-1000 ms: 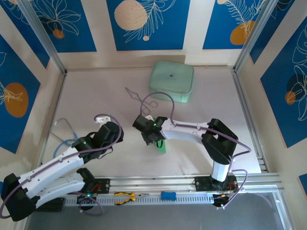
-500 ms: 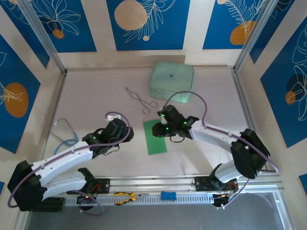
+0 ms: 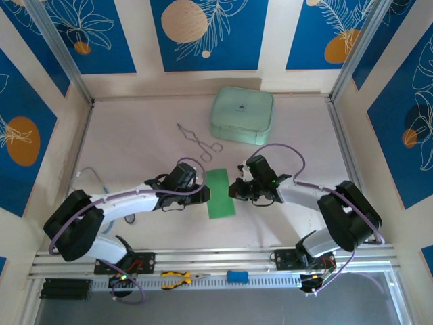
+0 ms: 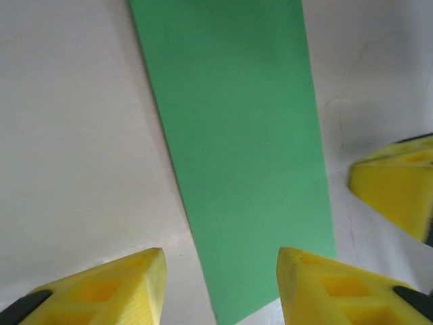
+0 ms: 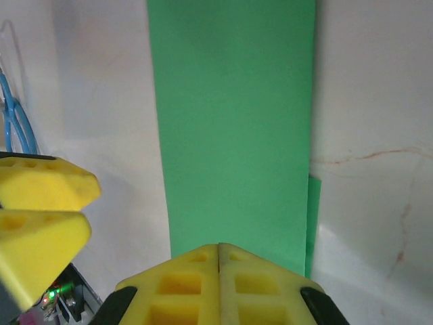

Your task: Fold a paper plane with a square sheet of paper (pick it up from the middle)

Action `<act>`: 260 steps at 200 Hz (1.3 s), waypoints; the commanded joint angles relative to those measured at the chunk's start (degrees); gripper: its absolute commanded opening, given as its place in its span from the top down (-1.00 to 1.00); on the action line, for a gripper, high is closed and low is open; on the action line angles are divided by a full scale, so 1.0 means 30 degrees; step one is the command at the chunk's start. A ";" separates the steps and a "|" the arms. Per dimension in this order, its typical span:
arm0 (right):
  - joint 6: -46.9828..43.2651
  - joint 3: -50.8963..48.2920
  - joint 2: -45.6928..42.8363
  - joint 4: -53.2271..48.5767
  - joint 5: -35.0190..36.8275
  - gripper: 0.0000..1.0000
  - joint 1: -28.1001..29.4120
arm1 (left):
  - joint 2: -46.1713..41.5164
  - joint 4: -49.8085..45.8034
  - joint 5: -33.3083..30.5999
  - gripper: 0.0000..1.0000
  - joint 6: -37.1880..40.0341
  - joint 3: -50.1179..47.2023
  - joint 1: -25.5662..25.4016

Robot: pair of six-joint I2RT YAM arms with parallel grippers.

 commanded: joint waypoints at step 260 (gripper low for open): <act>0.1661 -0.1341 0.2863 0.0598 -0.1859 0.97 -0.1804 | 0.4355 0.4823 0.4018 0.19 -0.1765 -0.0337 0.1101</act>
